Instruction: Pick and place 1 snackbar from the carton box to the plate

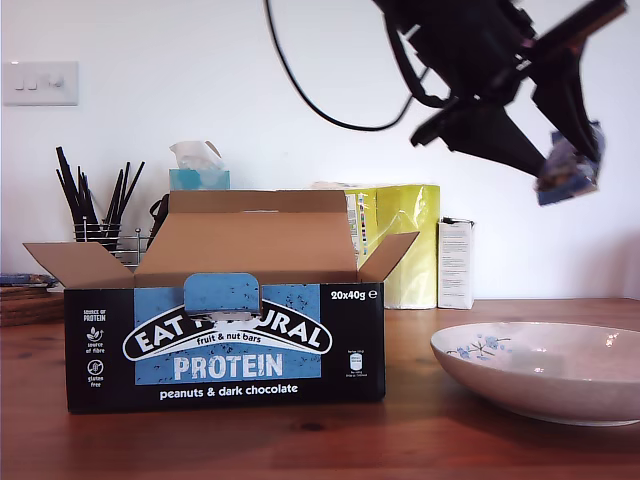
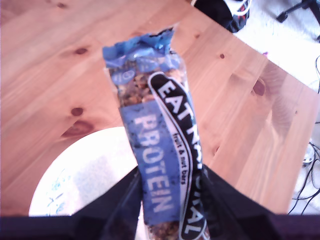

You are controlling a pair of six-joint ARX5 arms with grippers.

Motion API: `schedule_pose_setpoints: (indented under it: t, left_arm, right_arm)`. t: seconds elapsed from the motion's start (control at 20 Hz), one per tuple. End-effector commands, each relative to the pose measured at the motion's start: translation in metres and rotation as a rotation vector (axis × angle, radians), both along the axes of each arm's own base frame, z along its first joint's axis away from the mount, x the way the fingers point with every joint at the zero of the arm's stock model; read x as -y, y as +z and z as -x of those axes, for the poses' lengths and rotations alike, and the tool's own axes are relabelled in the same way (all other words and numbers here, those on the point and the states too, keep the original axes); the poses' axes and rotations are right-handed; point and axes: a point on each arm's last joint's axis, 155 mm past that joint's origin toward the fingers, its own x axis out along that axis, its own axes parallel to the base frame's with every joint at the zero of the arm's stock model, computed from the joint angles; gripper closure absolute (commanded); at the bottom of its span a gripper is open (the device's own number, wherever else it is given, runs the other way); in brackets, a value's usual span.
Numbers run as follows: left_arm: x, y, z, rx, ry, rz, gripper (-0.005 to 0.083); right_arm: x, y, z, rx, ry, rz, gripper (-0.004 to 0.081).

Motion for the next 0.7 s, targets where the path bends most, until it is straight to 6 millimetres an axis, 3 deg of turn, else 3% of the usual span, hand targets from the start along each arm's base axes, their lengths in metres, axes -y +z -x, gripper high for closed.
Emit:
schedule_pose_setpoints:
  t: [0.0, 0.15, 0.3, 0.65]
  left_arm:
    - [0.005, -0.043, 0.004, -0.026, -0.027, -0.086, 0.0617]
    - [0.006, -0.079, 0.006, -0.032, -0.045, -0.176, 0.0617]
    - [0.002, -0.100, 0.010, -0.034, -0.053, -0.231, 0.0617]
    - [-0.004, -0.114, 0.013, -0.041, -0.052, -0.286, 0.0617]
  right_arm:
    - [0.000, 0.001, 0.001, 0.007, -0.002, -0.013, 0.0783]
    - [0.000, 0.001, 0.001, 0.007, -0.002, -0.013, 0.0783]
    - [0.000, 0.001, 0.001, 0.008, -0.002, -0.013, 0.0783]
    - [0.000, 0.001, 0.001, 0.008, -0.001, -0.013, 0.0783]
